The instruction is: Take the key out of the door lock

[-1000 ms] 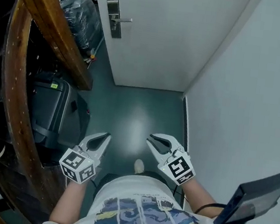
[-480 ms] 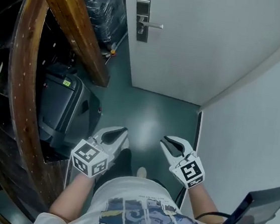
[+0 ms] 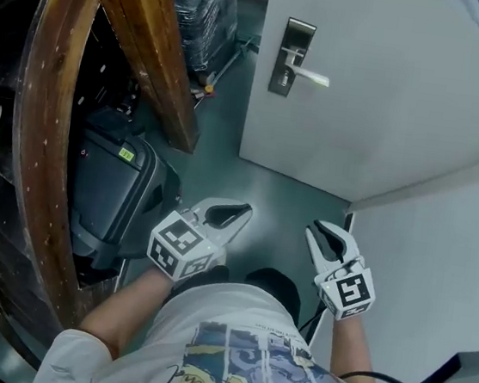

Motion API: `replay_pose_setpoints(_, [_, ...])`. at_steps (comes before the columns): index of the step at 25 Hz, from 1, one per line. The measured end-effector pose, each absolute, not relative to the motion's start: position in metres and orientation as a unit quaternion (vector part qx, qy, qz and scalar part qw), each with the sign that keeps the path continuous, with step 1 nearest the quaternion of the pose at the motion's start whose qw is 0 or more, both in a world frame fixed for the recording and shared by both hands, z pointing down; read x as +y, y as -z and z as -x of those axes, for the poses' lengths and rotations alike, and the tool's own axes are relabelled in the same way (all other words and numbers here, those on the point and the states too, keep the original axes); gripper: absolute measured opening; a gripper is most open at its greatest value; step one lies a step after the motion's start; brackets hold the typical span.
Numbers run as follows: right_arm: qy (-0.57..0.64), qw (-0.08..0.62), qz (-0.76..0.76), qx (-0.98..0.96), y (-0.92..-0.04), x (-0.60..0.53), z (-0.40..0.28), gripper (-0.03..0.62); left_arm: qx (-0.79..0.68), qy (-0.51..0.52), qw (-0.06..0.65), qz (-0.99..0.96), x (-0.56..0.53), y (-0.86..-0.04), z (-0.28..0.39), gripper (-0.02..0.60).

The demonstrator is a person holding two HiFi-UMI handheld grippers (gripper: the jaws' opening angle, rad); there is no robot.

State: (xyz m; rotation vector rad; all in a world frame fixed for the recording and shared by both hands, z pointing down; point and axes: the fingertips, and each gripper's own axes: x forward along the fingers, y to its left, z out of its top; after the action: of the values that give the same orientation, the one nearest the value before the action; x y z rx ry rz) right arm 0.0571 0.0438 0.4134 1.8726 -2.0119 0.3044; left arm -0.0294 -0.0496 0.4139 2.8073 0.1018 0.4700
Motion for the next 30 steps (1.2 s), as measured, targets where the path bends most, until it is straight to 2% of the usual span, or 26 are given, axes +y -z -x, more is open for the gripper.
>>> replay_pose_setpoints(7, [-0.092, 0.207, -0.652, -0.723, -0.417, -0.017, -0.095, 0.069, 0.017, -0.160, 0.165, -0.973, -0.102, -0.422, 0.007, 0.025])
replay_pose_setpoints(22, [-0.008, 0.254, -0.578, -0.776, -0.397, -0.166, -0.236, 0.124, -0.103, -0.139, 0.238, -0.956, -0.196, -0.437, -0.083, 0.054])
replay_pose_setpoints(30, [0.029, 0.271, -0.516, -0.812, -0.399, -0.225, -0.266, 0.153, -0.146, -0.125, 0.285, -0.939, -0.224, -0.453, -0.124, 0.078])
